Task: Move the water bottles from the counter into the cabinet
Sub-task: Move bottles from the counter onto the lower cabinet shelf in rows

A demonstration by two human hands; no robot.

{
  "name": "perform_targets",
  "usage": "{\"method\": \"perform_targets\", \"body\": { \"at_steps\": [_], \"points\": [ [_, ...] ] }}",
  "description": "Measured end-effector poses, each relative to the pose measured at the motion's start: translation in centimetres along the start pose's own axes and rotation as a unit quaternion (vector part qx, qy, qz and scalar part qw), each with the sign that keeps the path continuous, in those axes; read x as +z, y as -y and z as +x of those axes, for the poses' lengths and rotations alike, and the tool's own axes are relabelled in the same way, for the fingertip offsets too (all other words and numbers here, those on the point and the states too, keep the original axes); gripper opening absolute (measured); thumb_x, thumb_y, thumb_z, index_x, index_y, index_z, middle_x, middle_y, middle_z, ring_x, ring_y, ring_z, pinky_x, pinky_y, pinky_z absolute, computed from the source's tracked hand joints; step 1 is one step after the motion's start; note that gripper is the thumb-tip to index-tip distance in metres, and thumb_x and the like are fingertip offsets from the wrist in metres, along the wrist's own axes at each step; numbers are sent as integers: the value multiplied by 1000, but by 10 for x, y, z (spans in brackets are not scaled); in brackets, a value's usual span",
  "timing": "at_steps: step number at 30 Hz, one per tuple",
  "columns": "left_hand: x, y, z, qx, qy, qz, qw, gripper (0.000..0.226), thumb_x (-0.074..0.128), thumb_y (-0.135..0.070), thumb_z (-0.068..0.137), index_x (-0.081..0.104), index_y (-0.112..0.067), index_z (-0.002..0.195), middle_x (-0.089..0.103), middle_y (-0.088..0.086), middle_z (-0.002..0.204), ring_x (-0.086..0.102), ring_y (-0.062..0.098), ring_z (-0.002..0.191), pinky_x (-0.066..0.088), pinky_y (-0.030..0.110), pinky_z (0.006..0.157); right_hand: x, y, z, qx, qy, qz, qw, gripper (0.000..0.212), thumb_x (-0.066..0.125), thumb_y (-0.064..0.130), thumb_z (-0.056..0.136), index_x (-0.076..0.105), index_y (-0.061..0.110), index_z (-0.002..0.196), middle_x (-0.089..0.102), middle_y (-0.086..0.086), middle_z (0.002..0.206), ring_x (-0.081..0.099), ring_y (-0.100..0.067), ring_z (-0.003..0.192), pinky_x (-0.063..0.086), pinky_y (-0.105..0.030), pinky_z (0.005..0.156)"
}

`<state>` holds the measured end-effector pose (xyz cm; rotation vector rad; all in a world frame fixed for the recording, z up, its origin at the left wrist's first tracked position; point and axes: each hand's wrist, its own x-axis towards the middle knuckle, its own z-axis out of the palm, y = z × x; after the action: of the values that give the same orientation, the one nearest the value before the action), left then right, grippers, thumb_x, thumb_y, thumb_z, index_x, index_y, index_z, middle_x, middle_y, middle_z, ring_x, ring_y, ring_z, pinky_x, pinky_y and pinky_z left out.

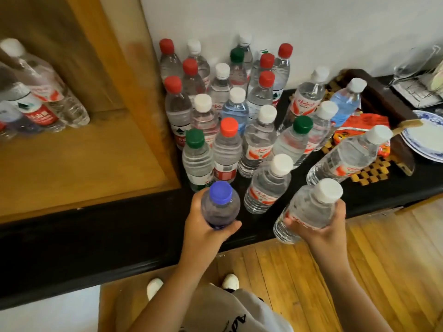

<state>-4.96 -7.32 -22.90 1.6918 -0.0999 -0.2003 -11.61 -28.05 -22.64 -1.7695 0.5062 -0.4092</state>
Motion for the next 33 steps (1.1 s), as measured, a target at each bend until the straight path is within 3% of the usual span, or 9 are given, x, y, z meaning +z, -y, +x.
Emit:
{"method": "perform_targets", "body": {
  "at_steps": [3,8,13,17,19,22,26,29,33],
  "points": [
    [-43,2,-11,-9,-24,-4,1000,73,84,-3,57,49,-39,110,61,-19,105,57,-7,101,45,4,75,12,19,-20,1,14,7,1000,83,89,24,50,42,43,116,56,16,112,57,3,102,46,-19,76],
    [-118,-7,-11,-16,-73,-18,997,69,80,-26,46,49,-35,107,60,-8,108,59,0,101,47,6,75,59,60,-38,-20,103,1,995,81,84,23,47,45,47,114,59,16,112,59,-2,105,51,-22,76],
    [-186,-8,2,-2,-100,-35,994,75,80,-17,50,48,-17,118,61,2,110,62,10,101,50,16,77,133,96,-43,-48,195,3,980,78,84,41,43,45,57,110,58,23,112,56,1,108,48,-11,80],
    [-231,-8,28,44,-120,-31,991,74,80,3,58,42,-21,117,56,-7,108,59,-5,95,47,8,76,198,116,-35,-83,256,-6,963,82,83,42,47,44,43,119,56,22,114,55,-3,111,47,-15,86],
    [-252,-8,45,65,-136,-15,988,79,83,0,58,36,-27,115,49,-10,112,55,-11,96,44,5,78,231,124,-28,-109,279,-13,954,79,81,44,51,39,48,118,53,27,116,53,0,113,45,-12,88],
    [-278,-8,76,69,-137,-5,988,78,84,-5,55,31,-33,105,43,-13,112,51,-15,95,43,5,81,275,132,-12,-119,284,-6,951,78,80,43,51,35,52,115,50,31,114,51,3,113,44,-11,89],
    [-300,2,110,80,-125,23,989,79,82,3,59,28,-27,108,41,-17,107,50,-22,90,40,0,76,317,128,12,-89,257,12,962,82,84,34,48,36,51,112,54,21,115,53,-5,114,47,-26,93],
    [-308,14,122,71,-118,34,990,77,82,1,59,28,-25,108,41,-16,106,52,-14,93,41,1,77,335,119,25,-78,248,3,966,83,87,28,50,36,50,111,55,25,110,53,-2,112,46,-25,91],
    [-307,26,125,65,-110,41,991,76,82,1,59,27,-20,108,40,-15,104,49,-23,86,39,-1,72,346,105,31,-68,239,-4,969,82,88,15,53,38,44,111,57,22,108,55,-3,110,47,-26,91]
  ]
}}
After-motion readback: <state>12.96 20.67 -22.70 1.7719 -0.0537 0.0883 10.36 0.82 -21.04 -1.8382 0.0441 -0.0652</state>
